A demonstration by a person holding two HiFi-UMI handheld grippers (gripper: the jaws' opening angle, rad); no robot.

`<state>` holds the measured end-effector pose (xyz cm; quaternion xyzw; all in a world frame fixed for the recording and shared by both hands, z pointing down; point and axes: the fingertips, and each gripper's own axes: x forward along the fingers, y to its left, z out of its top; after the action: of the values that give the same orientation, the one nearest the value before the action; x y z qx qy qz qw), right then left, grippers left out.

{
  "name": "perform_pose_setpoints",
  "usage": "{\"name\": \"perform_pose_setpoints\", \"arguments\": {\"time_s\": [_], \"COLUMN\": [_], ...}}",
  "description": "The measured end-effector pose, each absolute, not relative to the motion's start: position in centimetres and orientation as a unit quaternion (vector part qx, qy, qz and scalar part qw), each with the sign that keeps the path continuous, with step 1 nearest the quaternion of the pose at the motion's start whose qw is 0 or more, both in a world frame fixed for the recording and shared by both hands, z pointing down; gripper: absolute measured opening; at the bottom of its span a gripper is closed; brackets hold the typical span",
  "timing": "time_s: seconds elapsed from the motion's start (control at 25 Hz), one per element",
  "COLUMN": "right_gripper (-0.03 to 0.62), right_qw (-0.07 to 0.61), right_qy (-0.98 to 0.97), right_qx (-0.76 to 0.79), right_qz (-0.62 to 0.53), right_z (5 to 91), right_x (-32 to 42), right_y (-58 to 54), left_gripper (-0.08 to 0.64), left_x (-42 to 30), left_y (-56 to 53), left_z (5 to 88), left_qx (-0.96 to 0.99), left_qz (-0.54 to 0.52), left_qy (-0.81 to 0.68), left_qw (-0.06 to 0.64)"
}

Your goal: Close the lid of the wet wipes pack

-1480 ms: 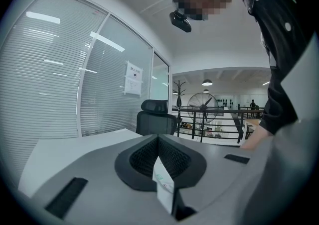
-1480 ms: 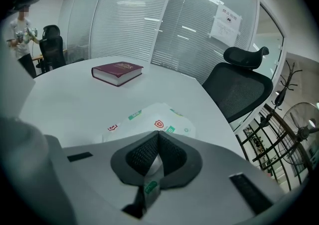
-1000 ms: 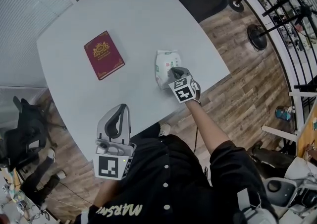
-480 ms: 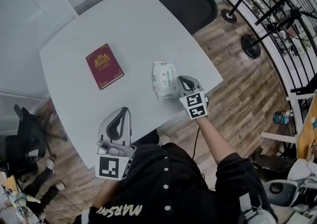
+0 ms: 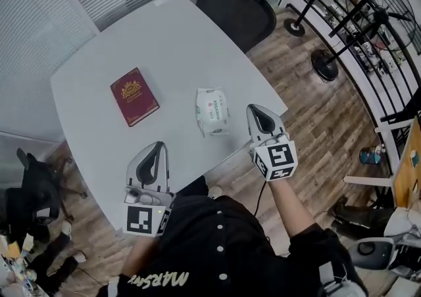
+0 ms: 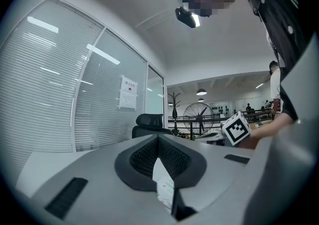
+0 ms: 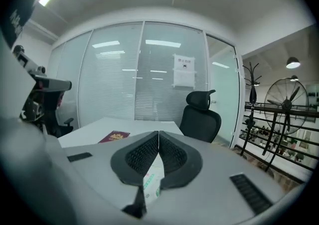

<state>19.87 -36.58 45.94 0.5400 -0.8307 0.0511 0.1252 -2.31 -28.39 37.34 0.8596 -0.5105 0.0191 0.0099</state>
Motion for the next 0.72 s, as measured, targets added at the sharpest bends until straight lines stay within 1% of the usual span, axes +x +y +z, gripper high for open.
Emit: {"name": "perform_pose_setpoints", "arguments": {"time_s": [0.2, 0.72], "right_gripper": [0.029, 0.028], "right_qw": [0.075, -0.007], "right_qy": [-0.823, -0.799], "right_qx": [0.562, 0.601], "right_qz": [0.040, -0.012], "right_z": [42.4, 34.4], "right_x": [21.5, 26.4], "right_y": [-34.6, -30.7], "left_gripper": [0.008, 0.008], "left_x": [-2.2, -2.6], "left_y": [-28.4, -29.5], "left_z": [37.0, 35.7], "left_qx": [0.859, 0.855], "left_qz": [0.015, 0.010], "left_qy": [-0.511, -0.518], "left_qw": [0.006, -0.004]}}
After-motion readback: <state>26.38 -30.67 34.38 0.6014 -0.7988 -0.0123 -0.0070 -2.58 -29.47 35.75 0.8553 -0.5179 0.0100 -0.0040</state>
